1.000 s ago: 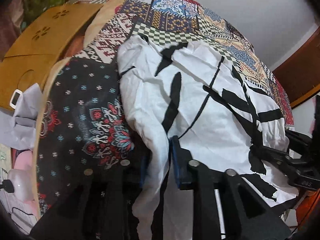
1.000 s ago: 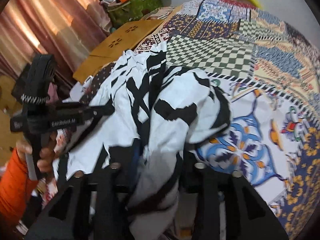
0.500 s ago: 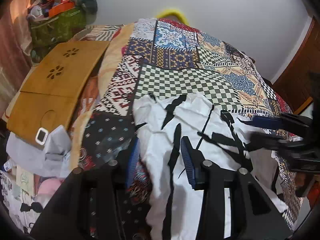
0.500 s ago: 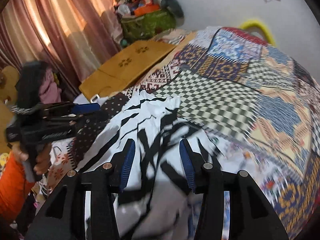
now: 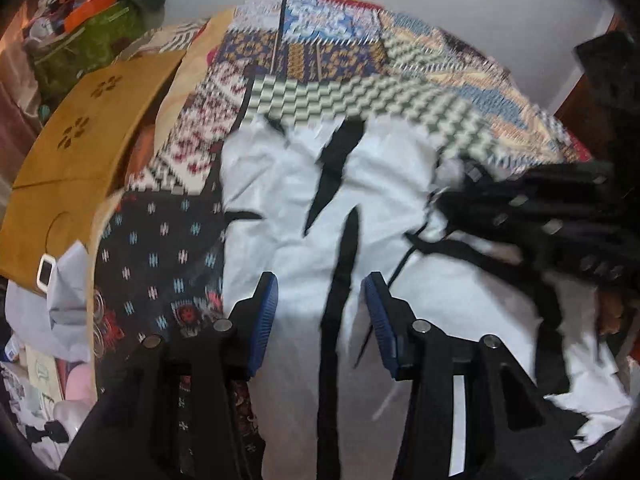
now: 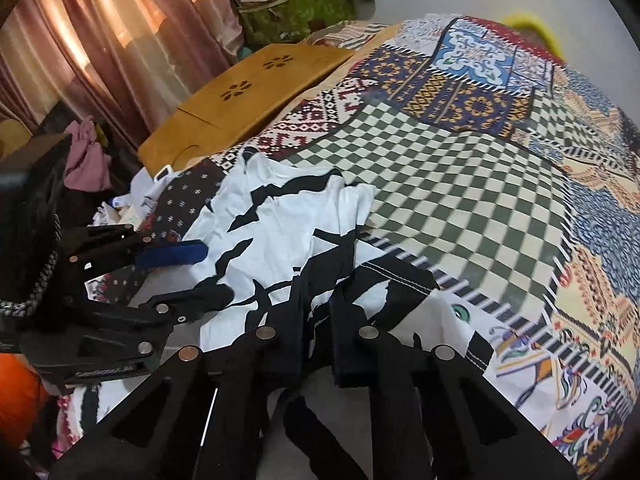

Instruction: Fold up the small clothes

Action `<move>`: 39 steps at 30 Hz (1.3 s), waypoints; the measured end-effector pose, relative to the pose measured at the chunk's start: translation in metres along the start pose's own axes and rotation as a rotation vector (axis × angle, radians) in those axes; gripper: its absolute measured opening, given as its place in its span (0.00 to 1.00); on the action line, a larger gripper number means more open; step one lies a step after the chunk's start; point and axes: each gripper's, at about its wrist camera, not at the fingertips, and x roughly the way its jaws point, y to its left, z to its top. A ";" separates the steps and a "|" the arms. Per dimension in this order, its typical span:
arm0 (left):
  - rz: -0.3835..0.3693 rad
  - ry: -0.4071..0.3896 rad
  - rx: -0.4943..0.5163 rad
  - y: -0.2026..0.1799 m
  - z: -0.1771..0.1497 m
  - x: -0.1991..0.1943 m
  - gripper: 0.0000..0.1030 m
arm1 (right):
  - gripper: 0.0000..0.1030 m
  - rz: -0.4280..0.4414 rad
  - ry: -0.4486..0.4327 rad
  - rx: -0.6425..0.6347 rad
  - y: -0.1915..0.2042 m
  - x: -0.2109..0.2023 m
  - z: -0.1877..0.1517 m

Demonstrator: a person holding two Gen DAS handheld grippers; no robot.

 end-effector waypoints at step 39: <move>0.105 -0.362 -0.042 -0.043 -0.115 -0.236 0.61 | 0.27 -0.080 -0.331 0.001 0.081 -0.201 -0.131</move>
